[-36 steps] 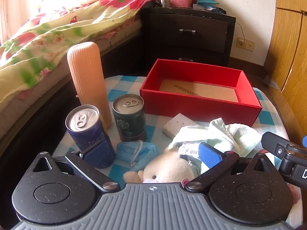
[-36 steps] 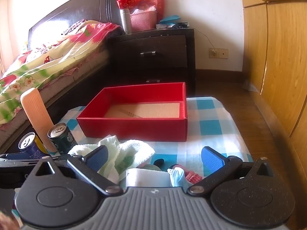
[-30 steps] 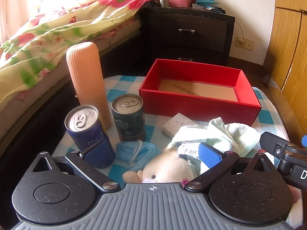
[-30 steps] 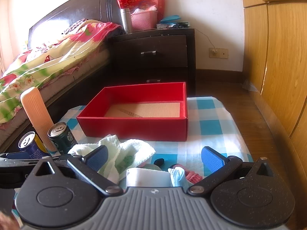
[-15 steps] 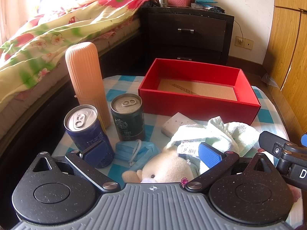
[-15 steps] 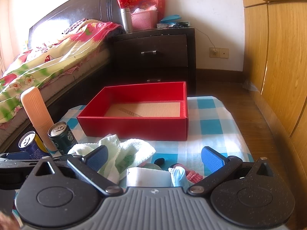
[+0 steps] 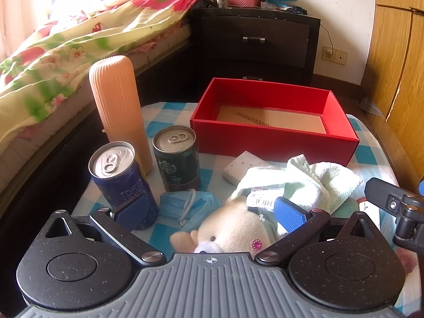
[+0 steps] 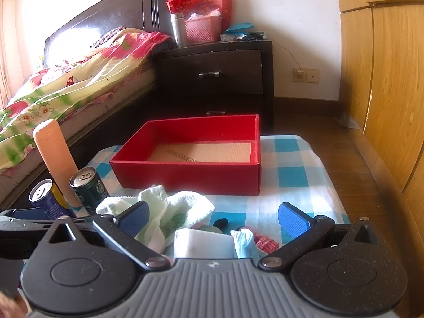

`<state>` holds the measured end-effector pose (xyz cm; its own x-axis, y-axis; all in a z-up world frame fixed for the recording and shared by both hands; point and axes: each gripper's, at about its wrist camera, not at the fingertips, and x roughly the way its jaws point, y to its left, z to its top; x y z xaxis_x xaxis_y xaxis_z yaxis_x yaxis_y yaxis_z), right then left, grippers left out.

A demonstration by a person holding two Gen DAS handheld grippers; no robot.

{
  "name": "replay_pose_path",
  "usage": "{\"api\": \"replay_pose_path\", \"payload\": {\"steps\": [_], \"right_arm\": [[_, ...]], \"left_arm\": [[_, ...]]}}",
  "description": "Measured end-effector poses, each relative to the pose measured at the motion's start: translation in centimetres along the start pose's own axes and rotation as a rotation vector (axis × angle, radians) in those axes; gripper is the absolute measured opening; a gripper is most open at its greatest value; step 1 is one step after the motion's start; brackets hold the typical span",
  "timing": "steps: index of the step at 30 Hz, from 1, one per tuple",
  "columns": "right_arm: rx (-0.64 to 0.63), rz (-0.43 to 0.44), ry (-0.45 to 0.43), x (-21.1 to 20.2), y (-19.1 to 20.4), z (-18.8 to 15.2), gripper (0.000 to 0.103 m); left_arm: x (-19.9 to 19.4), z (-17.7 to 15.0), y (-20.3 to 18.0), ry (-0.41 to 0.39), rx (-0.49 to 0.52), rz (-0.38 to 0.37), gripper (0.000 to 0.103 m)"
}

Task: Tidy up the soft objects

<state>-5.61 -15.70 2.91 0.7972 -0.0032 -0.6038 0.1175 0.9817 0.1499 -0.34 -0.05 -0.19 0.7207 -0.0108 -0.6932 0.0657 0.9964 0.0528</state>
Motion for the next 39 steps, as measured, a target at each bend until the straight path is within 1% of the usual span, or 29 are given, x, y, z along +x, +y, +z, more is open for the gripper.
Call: {"api": "replay_pose_path", "payload": {"steps": [4,6,13,16,19,21,23,26,28,30,32,33,34,37,39], "right_arm": [[0.005,0.001,0.030,0.1,-0.7,-0.2,0.085],[-0.006,-0.007,0.065,0.3,-1.0,-0.4,0.085],[-0.028,-0.006,0.096,0.4,-1.2,-0.8,0.084],[-0.038,-0.032,0.132,0.7,-1.6,-1.1,0.084],[-0.023,-0.004,0.176,1.3,-2.2,-1.6,0.084],[0.014,0.036,0.228,2.2,-2.5,-1.8,0.084],[0.069,0.103,0.268,2.8,-2.8,-1.9,0.080],[0.108,0.160,0.282,3.4,-3.2,-2.0,0.074],[0.153,0.207,0.307,3.7,-3.6,-2.0,0.065],[0.216,0.250,0.335,4.2,-4.2,-2.1,0.060],[0.243,0.267,0.352,4.4,-4.5,-2.1,0.058],[0.242,0.268,0.354,4.4,-4.5,-2.0,0.055],[0.240,0.269,0.356,4.3,-4.5,-1.9,0.049],[0.246,0.268,0.352,4.0,-4.8,-1.7,0.042],[0.241,0.259,0.358,3.8,-5.0,-1.7,0.041]], "left_arm": [[0.0,-0.2,0.1,-0.003,0.017,0.000,0.098],[0.0,-0.3,0.2,-0.006,0.019,-0.004,0.098],[-0.2,-0.4,-0.1,-0.028,0.029,-0.024,0.097],[-0.1,-0.4,0.0,-0.024,0.032,-0.025,0.097],[-0.2,-0.2,0.3,-0.024,0.012,-0.027,0.097],[-0.3,-0.1,0.3,-0.015,0.018,-0.026,0.097],[-0.4,-0.3,0.2,-0.023,0.031,-0.025,0.097],[-0.2,-0.6,0.0,-0.015,0.050,-0.022,0.097],[0.0,-0.7,0.1,-0.005,0.048,-0.030,0.097],[0.0,-0.7,0.1,-0.002,0.048,-0.034,0.097],[-0.1,-0.6,0.0,-0.005,0.053,-0.033,0.097],[-0.1,-0.6,0.0,-0.008,0.054,-0.034,0.097],[-0.1,-0.7,-0.1,-0.007,0.054,-0.035,0.097],[-0.1,-0.7,-0.2,0.003,0.058,-0.038,0.097],[-0.1,-0.8,-0.3,0.007,0.061,-0.040,0.097]]}}
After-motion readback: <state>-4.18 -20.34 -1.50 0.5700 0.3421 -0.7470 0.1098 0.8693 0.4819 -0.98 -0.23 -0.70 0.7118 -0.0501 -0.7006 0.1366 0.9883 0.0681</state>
